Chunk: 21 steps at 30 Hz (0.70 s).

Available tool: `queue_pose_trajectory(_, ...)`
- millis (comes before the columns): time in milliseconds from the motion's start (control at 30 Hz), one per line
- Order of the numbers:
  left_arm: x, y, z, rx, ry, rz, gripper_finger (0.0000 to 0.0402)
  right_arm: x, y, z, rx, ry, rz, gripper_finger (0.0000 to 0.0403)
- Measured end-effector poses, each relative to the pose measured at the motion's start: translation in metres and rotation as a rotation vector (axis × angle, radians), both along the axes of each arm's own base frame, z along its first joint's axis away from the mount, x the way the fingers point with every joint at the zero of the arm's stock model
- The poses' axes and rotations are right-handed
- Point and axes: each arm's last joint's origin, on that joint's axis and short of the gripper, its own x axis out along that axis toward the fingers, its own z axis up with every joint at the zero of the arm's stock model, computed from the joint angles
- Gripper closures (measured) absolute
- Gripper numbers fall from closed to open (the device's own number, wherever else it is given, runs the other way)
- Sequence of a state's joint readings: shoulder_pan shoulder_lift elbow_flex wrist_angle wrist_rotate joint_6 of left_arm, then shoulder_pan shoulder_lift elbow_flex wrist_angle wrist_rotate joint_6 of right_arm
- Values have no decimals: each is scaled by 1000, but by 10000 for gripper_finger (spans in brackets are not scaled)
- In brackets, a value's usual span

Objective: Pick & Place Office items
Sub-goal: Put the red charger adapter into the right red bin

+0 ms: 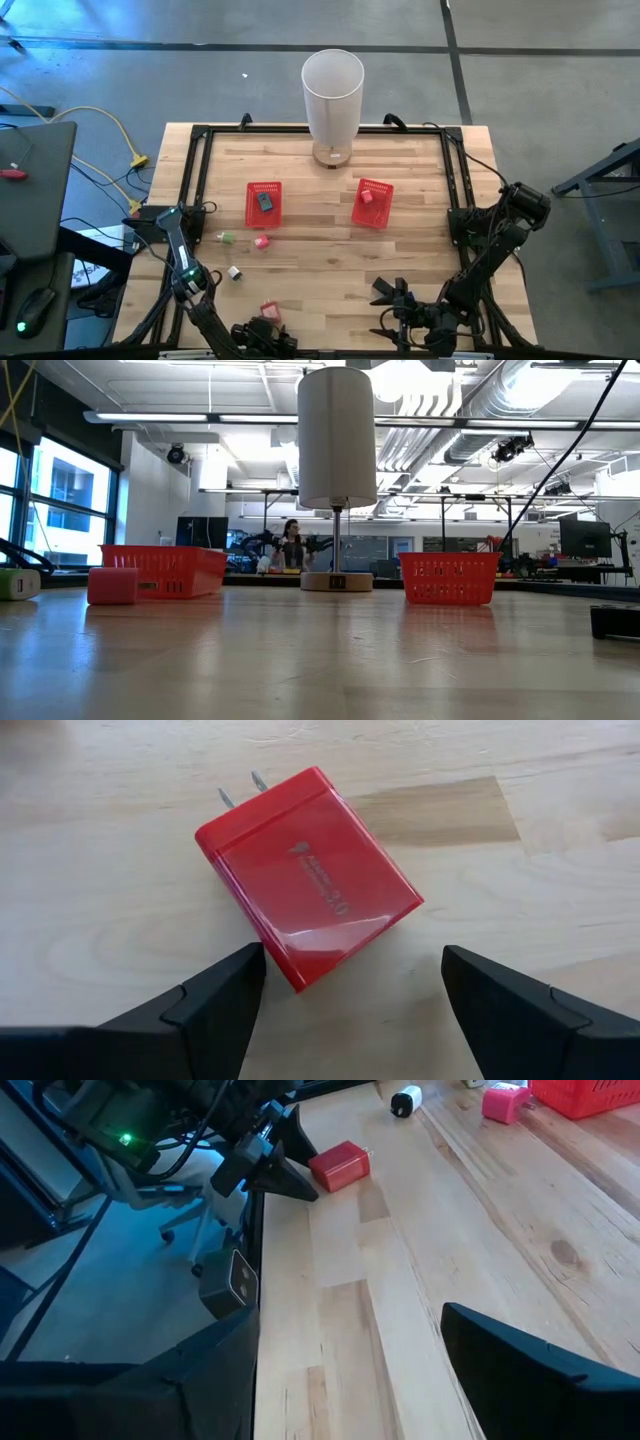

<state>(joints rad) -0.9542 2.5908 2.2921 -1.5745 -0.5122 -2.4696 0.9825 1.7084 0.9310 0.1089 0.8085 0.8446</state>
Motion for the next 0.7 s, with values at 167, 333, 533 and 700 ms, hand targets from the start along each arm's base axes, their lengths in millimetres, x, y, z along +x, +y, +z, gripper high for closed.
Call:
queue_pose_trajectory(167,-3,-3,0,25,-28,-30,105,0,0,0,0,0,0,102)
queue_pose_trajectory(333,-3,-3,0,26,-26,-39,105,0,0,0,-4,0,2,102)
queue_pose_trajectory(533,-3,-3,0,33,-8,-74,105,0,0,0,-4,0,2,102)
queue_pose_trajectory(700,-2,-4,0,32,-9,-77,105,0,0,0,-4,0,2,102)
